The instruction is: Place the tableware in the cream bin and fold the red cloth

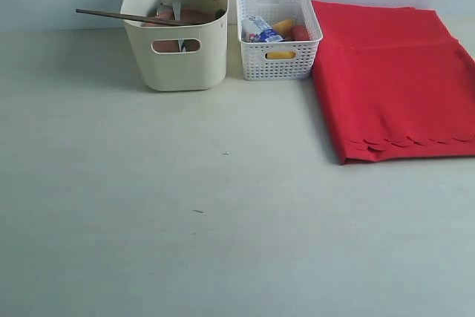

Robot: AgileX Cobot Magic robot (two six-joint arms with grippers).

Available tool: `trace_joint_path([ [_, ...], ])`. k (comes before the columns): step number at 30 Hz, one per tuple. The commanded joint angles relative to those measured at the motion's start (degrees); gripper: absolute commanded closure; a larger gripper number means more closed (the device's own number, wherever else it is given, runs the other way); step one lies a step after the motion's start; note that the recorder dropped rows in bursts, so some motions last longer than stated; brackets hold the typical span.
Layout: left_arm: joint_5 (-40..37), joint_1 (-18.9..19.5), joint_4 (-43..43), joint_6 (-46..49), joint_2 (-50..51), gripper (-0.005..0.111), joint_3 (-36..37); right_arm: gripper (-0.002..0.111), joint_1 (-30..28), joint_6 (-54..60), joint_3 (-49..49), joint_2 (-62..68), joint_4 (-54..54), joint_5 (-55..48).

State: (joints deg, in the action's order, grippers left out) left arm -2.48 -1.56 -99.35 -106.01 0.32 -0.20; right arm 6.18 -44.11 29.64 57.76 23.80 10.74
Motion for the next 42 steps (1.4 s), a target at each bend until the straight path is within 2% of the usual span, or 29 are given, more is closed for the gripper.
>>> trace_joint_path([
  [1, 1.1, 0.3, -0.6, 1.9, -0.3, 0.107, 0.2, 0.108, -0.1, 0.2, -0.3, -0.4, 0.3, 0.1],
  [12, 1.4, 0.3, -0.6, 1.3, -0.3, 0.107, 0.2, 0.108, -0.1, 0.2, -0.3, -0.4, 0.3, 0.1],
  [14, 0.3, 0.3, 13.9, 14.8, -0.3, 0.107, 0.2, 0.108, -0.1, 0.2, -0.3, -0.4, 0.3, 0.1],
  [15, 0.7, 0.2, 31.8, 36.3, -0.3, 0.107, 0.2, 0.108, -0.1, 0.2, -0.3, -0.4, 0.3, 0.1],
  [16, 1.8, 0.0, 41.8, 47.9, -0.3, 0.107, 0.2, 0.108, -0.1, 0.2, -0.3, -0.4, 0.3, 0.1],
  [17, 4.8, -0.4, 57.8, 64.7, -0.3, 0.107, 0.2, 0.108, -0.1, 0.2, -0.3, -0.4, 0.3, 0.1],
  [19, 6.2, -0.4, 64.6, 71.7, -0.3, 0.107, 0.2, 0.108, -0.1, 0.2, -0.3, -0.4, 0.3, 0.1],
  [22, 3.7, -0.4, 65.4, 71.7, -0.3, 0.107, 0.2, 0.108, -0.1, 0.2, -0.3, -0.4, 0.3, 0.1],
  [24, 0.5, -0.1, 82.1, 86.7, -0.3, 0.107, 0.2, 0.108, -0.1, 0.2, -0.3, -0.4, 0.3, 0.1],
  [25, -0.8, 0.3, 95.0, 101.1, -0.3, 0.107, 0.2, 0.108, -0.1, 0.2, -0.3, -0.4, 0.3, 0.1],
  [26, -1.3, 0.5, 98.1, 106.0, -0.3, 0.107, 0.2, 0.108, -0.1, 0.2, -0.3, -0.4, 0.3, 0.1],
  [33, -3.3, 2.8, 97.8, 106.0, -0.3, 0.107, 0.2, 0.108, -0.1, 0.2, -0.3, -0.4, 0.3, 0.1],
  [42, -6.4, 2.8, 95.1, 106.0, -0.3, 0.107, 0.2, 0.108, -0.1, 0.2, -0.3, -0.4, 0.3, 0.1],
])
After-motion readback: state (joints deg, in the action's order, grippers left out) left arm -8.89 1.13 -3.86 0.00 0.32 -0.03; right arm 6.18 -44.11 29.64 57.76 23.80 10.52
